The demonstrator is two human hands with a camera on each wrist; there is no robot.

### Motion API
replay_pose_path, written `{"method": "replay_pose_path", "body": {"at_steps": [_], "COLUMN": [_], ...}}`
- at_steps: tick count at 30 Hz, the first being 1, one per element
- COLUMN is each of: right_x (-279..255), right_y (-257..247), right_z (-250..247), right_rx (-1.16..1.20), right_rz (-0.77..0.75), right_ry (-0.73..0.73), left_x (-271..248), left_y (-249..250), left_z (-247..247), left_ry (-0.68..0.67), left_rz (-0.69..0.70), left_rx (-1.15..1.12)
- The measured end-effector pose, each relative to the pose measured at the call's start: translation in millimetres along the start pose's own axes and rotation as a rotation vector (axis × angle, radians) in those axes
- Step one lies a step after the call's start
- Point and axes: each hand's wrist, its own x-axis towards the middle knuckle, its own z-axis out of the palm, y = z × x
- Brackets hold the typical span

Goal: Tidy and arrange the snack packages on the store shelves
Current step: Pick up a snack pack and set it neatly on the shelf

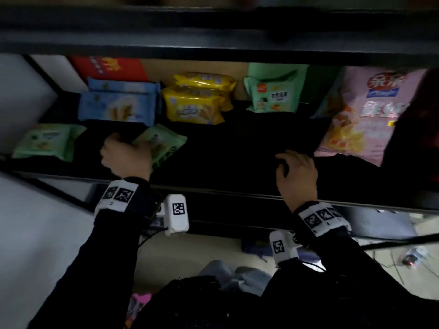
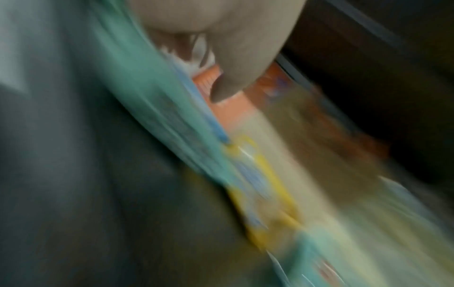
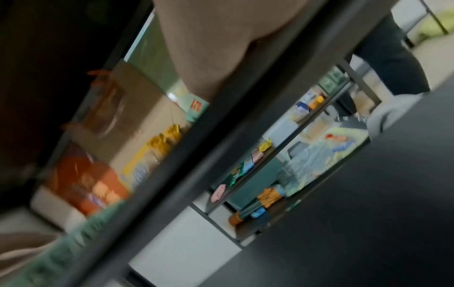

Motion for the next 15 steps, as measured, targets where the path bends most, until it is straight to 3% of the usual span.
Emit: {"method": "replay_pose_path", "body": {"at_steps": [2,5,9,12,15], "right_x": [-1.8,-3.6,-4.5,-4.1,-4.5], "right_y": [-1.9,-4.9,-4.6,-1.8,3.3], "right_z": [0.0,0.2,-1.5,-3.7,-7.0], "right_rx": [-0.026,-0.058,-0.068,-0.058,-0.029], "right_rz": [0.002,0.024,0.032,0.027,-0.018], "right_ry": [0.024,0.037,0.015,-0.013,-0.050], "left_x": [11.3,15.1,5.4,-11.0,-29.0], "left_y": [-18.8,-31.0,-37.0,-25.3,0.8], "left_z": [-13.4,-22.1,-20.4,-22.7,-18.0], "left_ry": [-0.097,-0.294,-0.367,-0.348,-0.506], "left_rz": [-0.146,-0.211,-0.096,0.015,0.141], "left_rx": [0.164,0.231,-0.222,-0.370,-0.456]}}
